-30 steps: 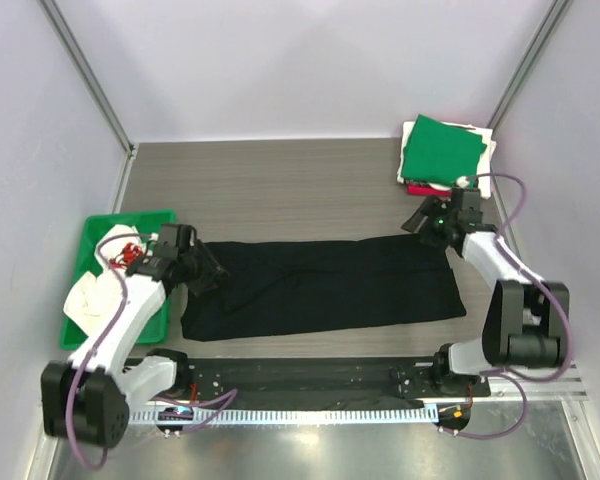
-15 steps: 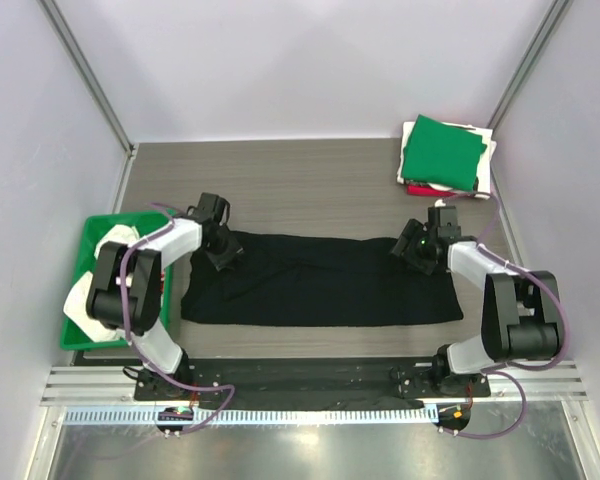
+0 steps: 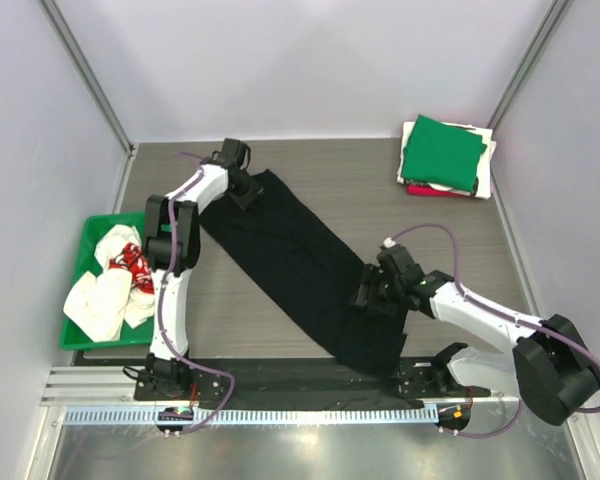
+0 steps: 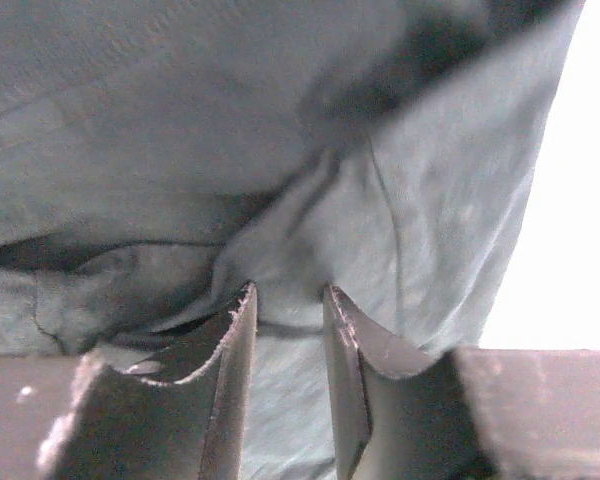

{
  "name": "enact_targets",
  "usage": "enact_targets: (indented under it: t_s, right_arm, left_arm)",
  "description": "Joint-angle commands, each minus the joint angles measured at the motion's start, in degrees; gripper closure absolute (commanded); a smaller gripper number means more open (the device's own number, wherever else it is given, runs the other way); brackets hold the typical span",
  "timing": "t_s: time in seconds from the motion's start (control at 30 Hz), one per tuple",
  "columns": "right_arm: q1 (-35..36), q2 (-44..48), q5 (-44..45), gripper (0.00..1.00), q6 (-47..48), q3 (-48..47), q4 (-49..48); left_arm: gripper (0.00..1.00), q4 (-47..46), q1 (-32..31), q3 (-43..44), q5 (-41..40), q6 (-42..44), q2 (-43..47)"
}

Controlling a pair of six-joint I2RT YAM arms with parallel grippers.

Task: Fold and stack the t-shirts
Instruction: Fold the tshirt

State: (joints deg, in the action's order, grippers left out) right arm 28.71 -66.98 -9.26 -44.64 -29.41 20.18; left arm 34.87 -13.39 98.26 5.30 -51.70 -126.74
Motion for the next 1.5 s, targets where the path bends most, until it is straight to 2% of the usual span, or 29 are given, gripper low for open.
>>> enact_targets:
  t_s: [0.0, 0.03, 0.1, 0.13, 0.17, 0.23, 0.27, 0.3, 0.33, 0.37, 0.4, 0.43, 0.47, 0.6, 0.63, 0.7, 0.73, 0.8, 1.0, 1.1, 1.2, 1.27, 1.4, 1.47]
  right_arm:
    - [9.3, 3.2, -0.9, 0.42, -12.6, 0.8, -0.8]
    - [17.0, 2.8, -3.4, 0.42, -14.8, 0.8, -6.1]
    - [23.3, 0.0, -6.3, 0.41, -20.3, 0.2, -12.9]
    - [26.4, -1.1, -8.2, 0.40, -20.7, -1.9, -17.5]
    - [29.5, -2.9, -8.7, 0.39, -19.5, -3.6, -18.0]
    - [30.8, -3.3, -8.8, 0.38, -16.1, -9.5, -14.8]
    - [30.5, -2.8, -7.9, 0.37, -14.3, -11.4, -13.2]
    - [30.1, -2.6, -6.9, 0.36, -9.8, -15.4, -9.1]
    - [29.4, -2.4, -6.1, 0.34, -7.9, -17.2, -7.5]
    - [26.7, -2.2, -6.3, 0.33, -6.3, -18.5, -6.3]
    - [25.1, -2.2, -6.8, 0.33, -3.5, -20.8, -4.3]
    - [22.7, -2.1, -7.1, 0.33, -2.7, -21.8, -3.4]
    - [18.3, -2.3, -8.0, 0.33, -1.8, -22.4, -3.0]
    - [8.5, -6.9, -9.0, 0.33, 3.3, -26.3, -2.4]
    - [7.4, -8.8, -9.1, 0.33, 5.9, -27.5, -1.8]
    - [5.6, -12.1, -9.4, 0.33, 8.1, -31.3, 0.9]
    - [4.2, -14.5, -8.9, 0.33, 9.2, -32.2, 1.7]
    - [2.9, -15.5, -6.9, 0.32, 9.4, -32.8, 3.3]
    - [-3.0, -16.9, 0.9, 0.28, 11.9, -32.4, 8.4]
    - [-4.5, -18.4, 2.5, 0.27, 13.3, -31.4, 9.6]
    - [-5.1, -20.4, 3.5, 0.27, 13.7, -30.4, 9.5]
    - [-5.1, -21.3, 2.6, 0.28, 13.4, -29.4, 9.0]
    - [-5.0, -20.5, 0.9, 0.31, 12.1, -24.4, 7.3]
    - [-5.0, -19.6, 1.1, 0.31, 11.7, -22.7, 7.2]
  left_arm:
    - [0.70, 3.0, -1.4, 13.9, 1.6, -1.8, -12.0]
    - [0.71, 3.4, -2.1, 18.9, 3.1, -1.0, -14.8]
    - [0.70, 6.1, -5.5, 36.9, 9.0, 3.1, -20.2]
    - [0.70, 9.1, -6.8, 44.6, 10.3, 8.0, -26.4]
    - [0.68, 13.7, -9.2, 57.7, 11.2, 10.7, -28.4]
    - [0.59, 13.5, -10.9, 59.9, 14.9, 16.3, -26.3]
    - [0.55, 9.7, -11.8, 56.4, 15.0, 17.2, -22.5]
    - [0.47, 6.7, -11.9, 45.9, 14.9, 17.9, -18.3]
    - [0.43, 3.8, -11.8, 39.6, 14.1, 19.3, -9.4]
    - [0.39, 1.3, -11.4, 35.4, 12.2, 20.1, -5.8]
    - [0.32, 1.9, -11.2, 30.4, 9.6, 20.8, -2.7]
    - [0.31, 3.3, -10.4, 29.1, 4.6, 21.4, 2.8]
    - [0.31, 6.8, -9.7, 27.9, 2.9, 21.0, 5.2]
    - [0.31, 11.5, -6.3, 16.4, -0.7, 19.3, 17.6]
    - [0.31, 11.5, -5.8, 9.0, -0.8, 19.3, 20.0]
    - [0.32, 10.6, -5.7, 1.6, -1.7, 18.8, 27.5]
    - [0.33, 10.2, -5.8, -6.3, -1.0, 18.5, 29.9]
    - [0.34, 8.5, -6.4, -13.8, 0.8, 16.6, 35.8]
    - [0.35, -1.3, -13.3, -41.0, 4.7, 7.4, 46.4]
    - [0.35, -7.7, -18.4, -49.7, 5.0, 2.3, 48.7]
    - [0.35, -12.8, -19.6, -53.7, 3.9, -0.4, 47.6]
    - [0.35, -12.7, -18.3, -52.7, 1.2, -0.4, 45.6]
    - [0.35, -12.7, -12.3, -46.3, 0.4, 3.1, 41.4]
    - [0.35, -10.4, -8.3, -39.0, -1.1, 5.9, 36.2]
